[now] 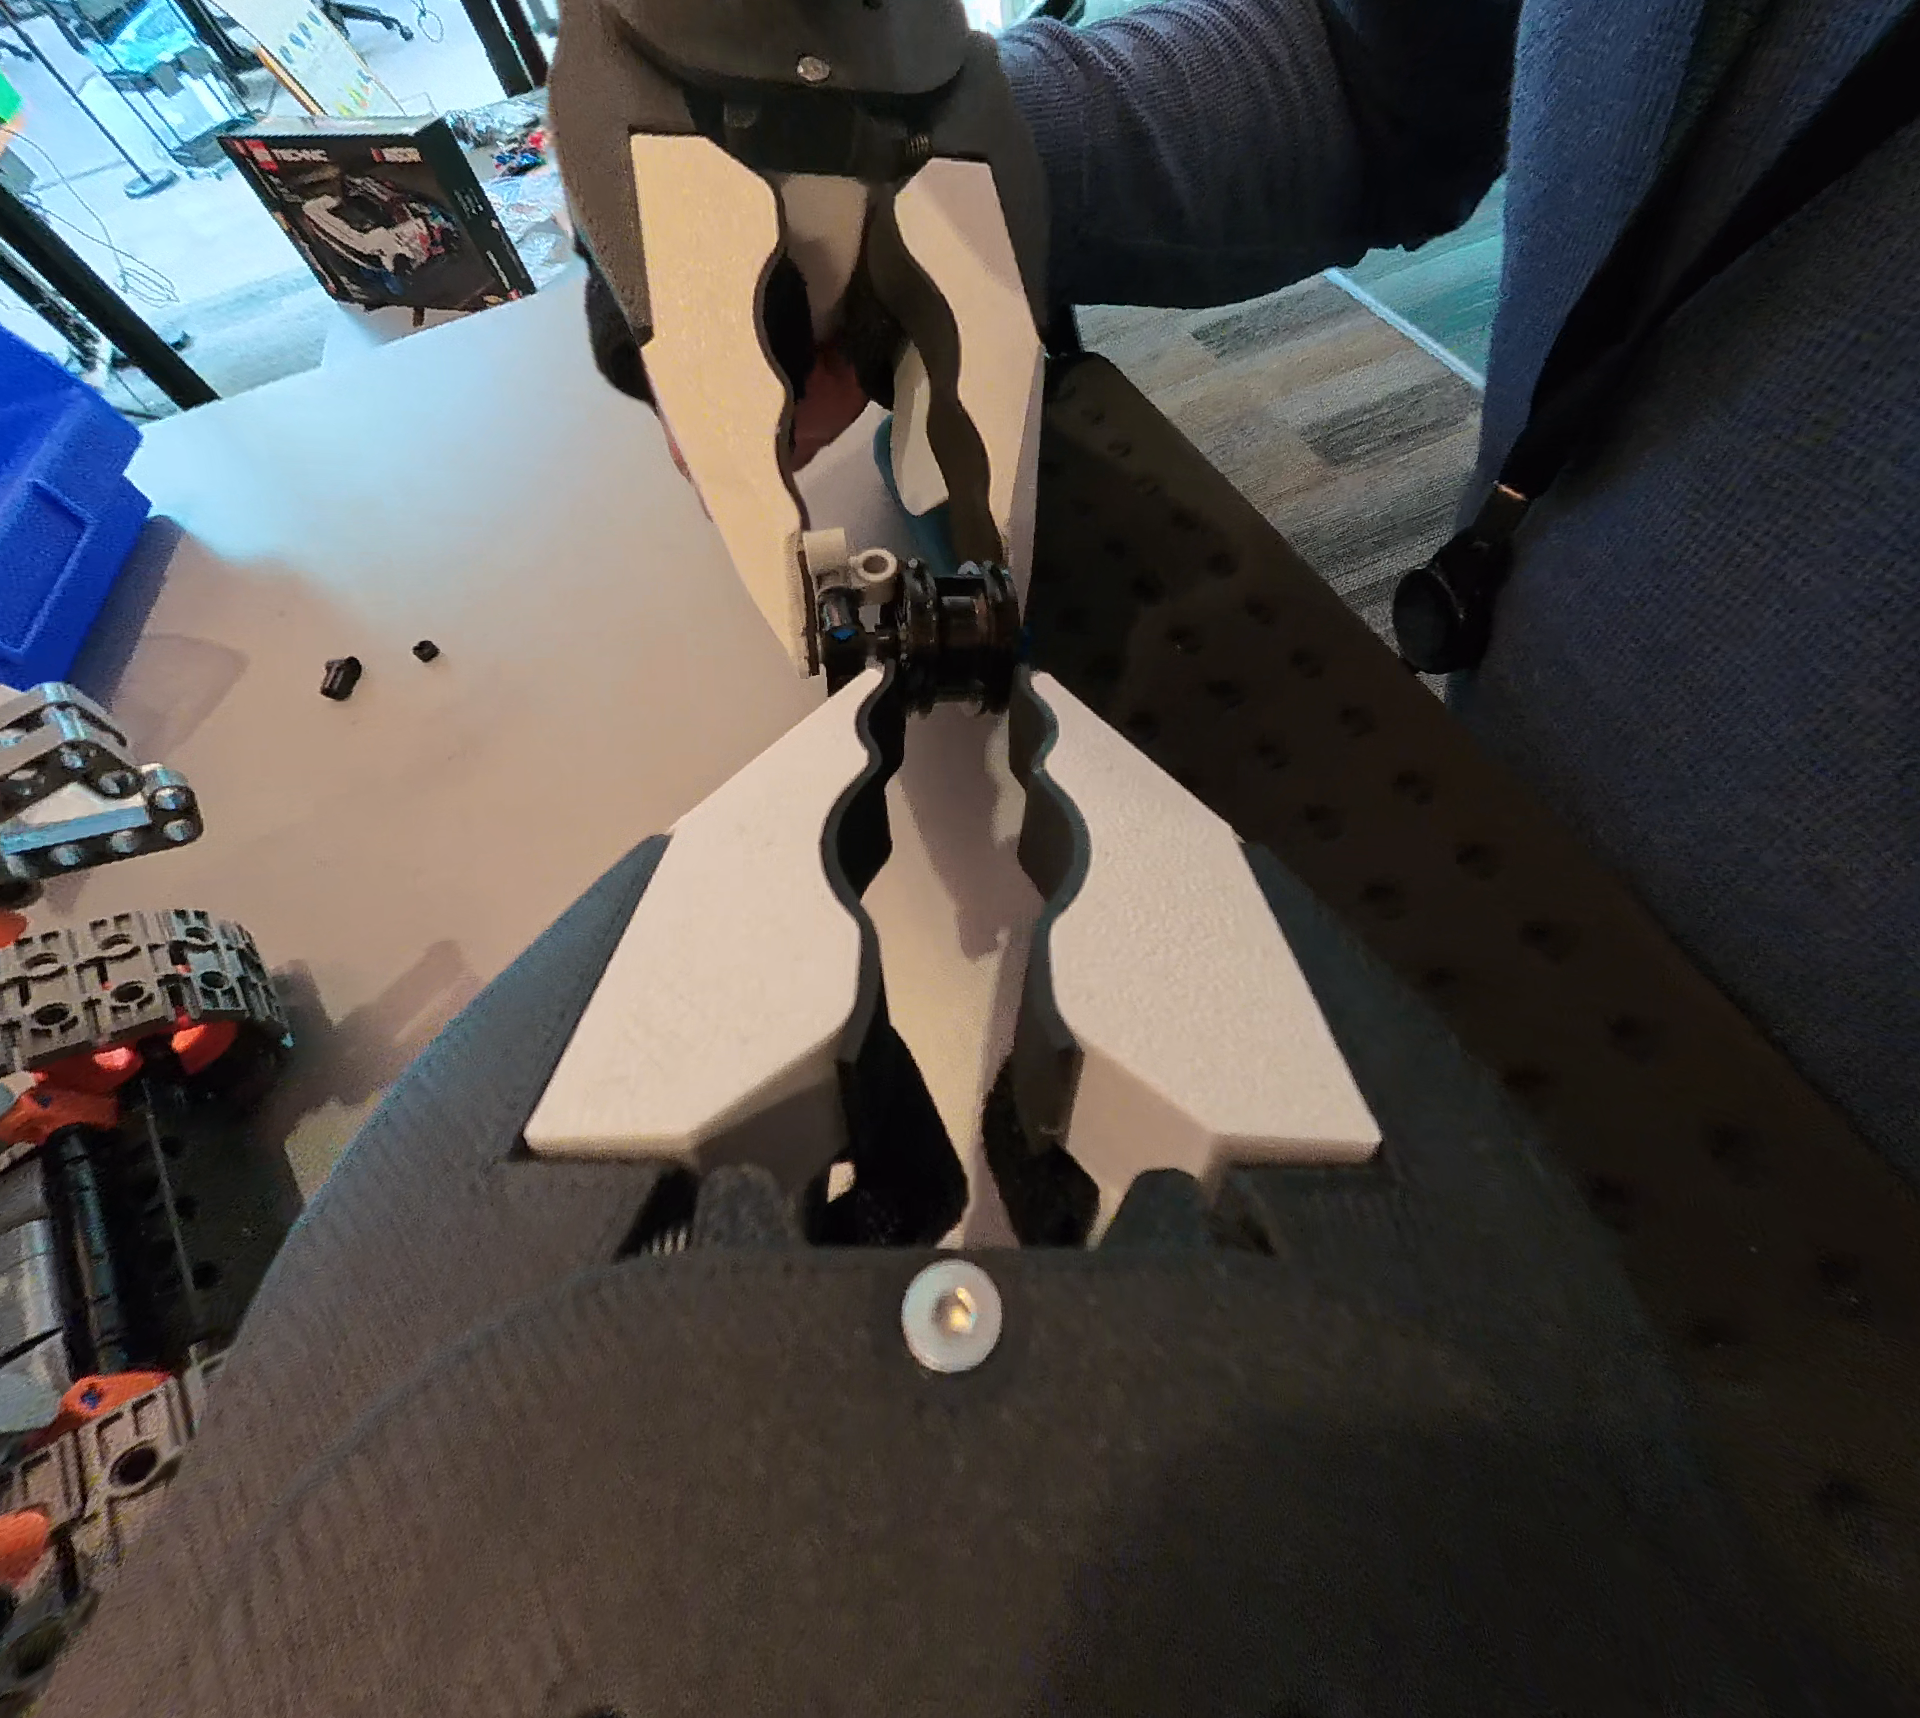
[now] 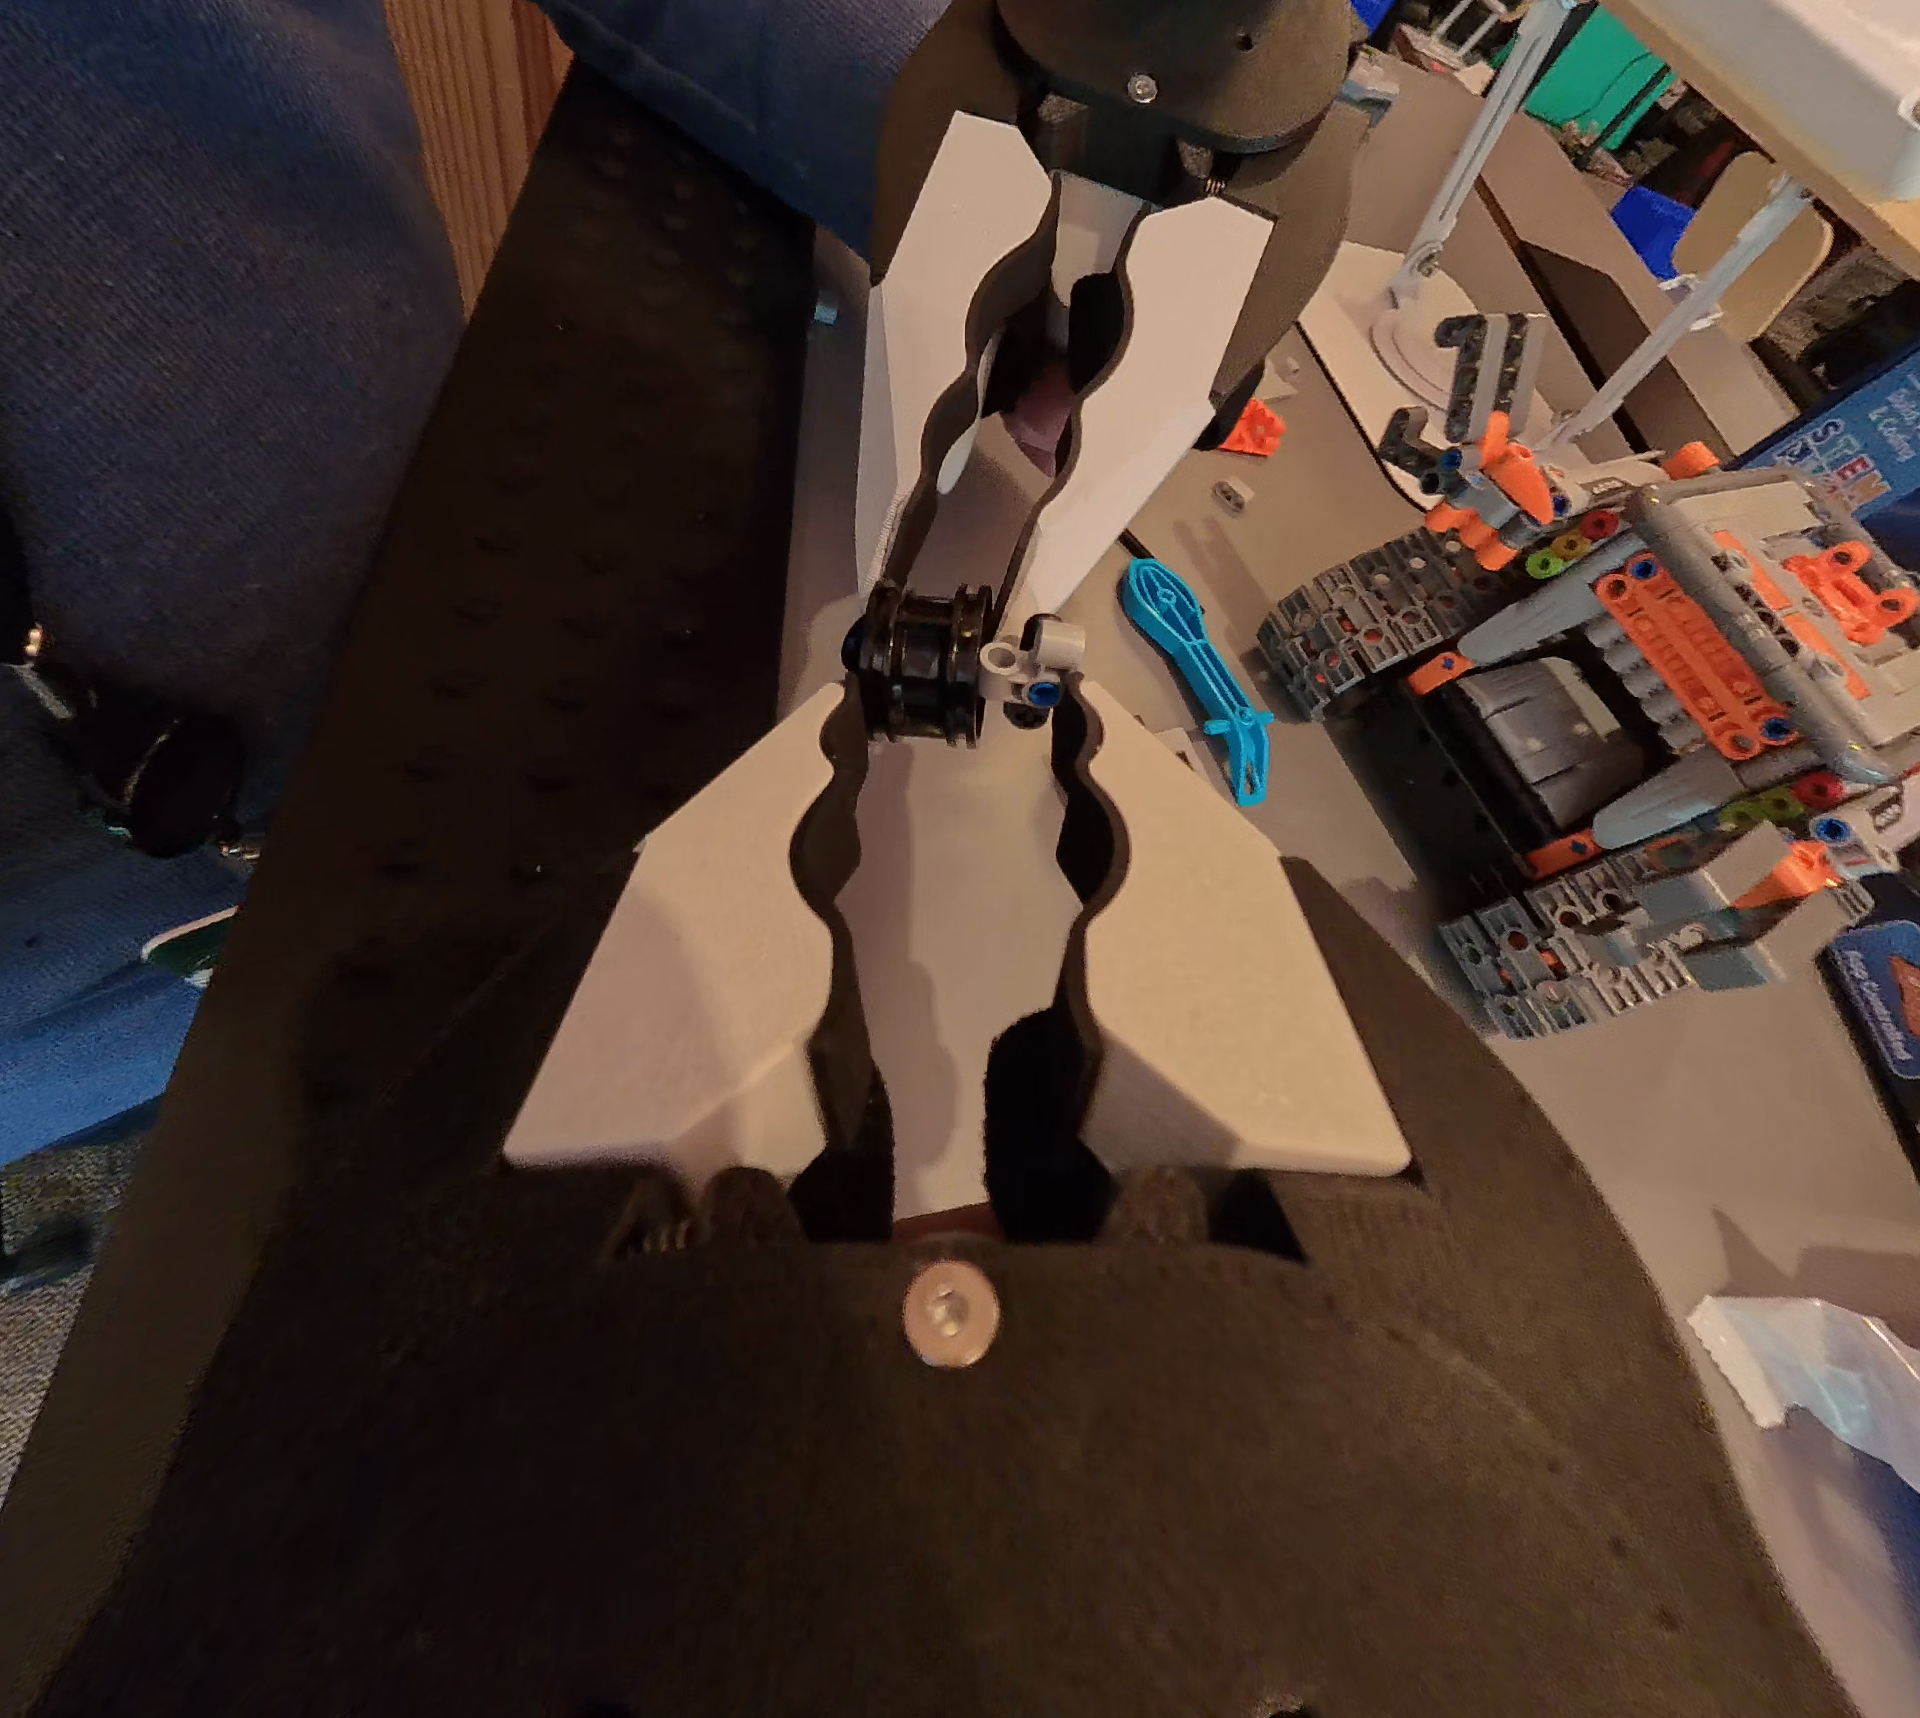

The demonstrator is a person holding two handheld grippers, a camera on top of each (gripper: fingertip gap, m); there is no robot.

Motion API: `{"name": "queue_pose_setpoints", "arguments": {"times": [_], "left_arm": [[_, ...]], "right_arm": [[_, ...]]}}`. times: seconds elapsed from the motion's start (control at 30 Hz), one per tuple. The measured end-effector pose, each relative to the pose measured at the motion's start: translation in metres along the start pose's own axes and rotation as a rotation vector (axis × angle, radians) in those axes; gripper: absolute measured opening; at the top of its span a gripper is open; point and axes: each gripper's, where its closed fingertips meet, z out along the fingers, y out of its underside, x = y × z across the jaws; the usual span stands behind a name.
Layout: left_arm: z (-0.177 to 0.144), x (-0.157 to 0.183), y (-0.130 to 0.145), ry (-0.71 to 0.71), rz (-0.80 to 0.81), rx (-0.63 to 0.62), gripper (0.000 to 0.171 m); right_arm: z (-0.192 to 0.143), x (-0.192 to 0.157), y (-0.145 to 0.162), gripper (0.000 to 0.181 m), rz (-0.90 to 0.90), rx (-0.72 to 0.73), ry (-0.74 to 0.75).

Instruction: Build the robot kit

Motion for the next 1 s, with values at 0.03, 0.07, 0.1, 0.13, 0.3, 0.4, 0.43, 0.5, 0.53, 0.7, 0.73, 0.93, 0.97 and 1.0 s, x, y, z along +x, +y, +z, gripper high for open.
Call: {"name": "queue_pose_setpoints", "arguments": {"times": [0.03, 0.07, 0.1, 0.13, 0.3, 0.4, 0.43, 0.5, 0.53, 0.7, 0.73, 0.93, 0.97, 1.0], "left_arm": [[0.000, -0.002, 0.000, -0.002, -0.016, 0.008, 0.017], [0.001, -0.004, 0.003, 0.001, -0.035, -0.006, 0.018], [0.002, -0.008, 0.005, -0.024, -0.033, -0.014, 0.019], [0.000, -0.009, 0.003, -0.032, -0.026, 0.000, 0.019], [0.004, -0.022, 0.012, -0.136, -0.019, -0.069, 0.030], [0.006, -0.023, 0.013, -0.132, -0.047, -0.068, 0.036], [0.008, -0.024, 0.016, -0.136, -0.050, -0.084, 0.039], [0.011, -0.016, 0.018, -0.088, -0.021, -0.098, 0.025], [0.013, -0.015, 0.019, -0.094, 0.005, -0.113, 0.025], [0.018, -0.010, 0.027, -0.044, 0.001, -0.142, 0.018], [0.018, -0.011, 0.028, -0.044, 0.000, -0.144, 0.018], [0.022, -0.008, 0.037, -0.023, -0.022, -0.190, 0.021], [0.022, -0.008, 0.037, -0.024, -0.026, -0.196, 0.021], [0.021, -0.010, 0.037, -0.042, -0.017, -0.201, 0.021]], "right_arm": [[0.000, 0.002, 0.001, 0.033, 0.009, 0.002, 0.006], [0.000, 0.003, 0.004, 0.033, 0.028, 0.001, 0.002], [0.000, 0.006, 0.007, 0.033, 0.027, 0.000, 0.021], [-0.001, 0.007, 0.005, 0.033, 0.044, 0.020, 0.027], [0.002, 0.012, 0.019, 0.034, 0.099, 0.025, 0.067], [0.004, 0.010, 0.022, 0.034, 0.113, 0.038, 0.071], [0.005, 0.009, 0.024, 0.034, 0.103, 0.027, 0.073], [0.006, 0.007, 0.027, 0.033, 0.090, 0.011, 0.070], [0.006, 0.007, 0.028, 0.033, 0.085, 0.007, 0.069], [0.009, 0.002, 0.036, 0.033, 0.067, -0.040, 0.050], [0.009, 0.003, 0.036, 0.033, 0.063, -0.044, 0.053], [0.014, -0.003, 0.044, 0.034, 0.087, -0.061, 0.030], [0.014, -0.003, 0.044, 0.034, 0.099, -0.058, 0.026], [0.014, -0.001, 0.045, 0.034, 0.102, -0.058, 0.034]]}}
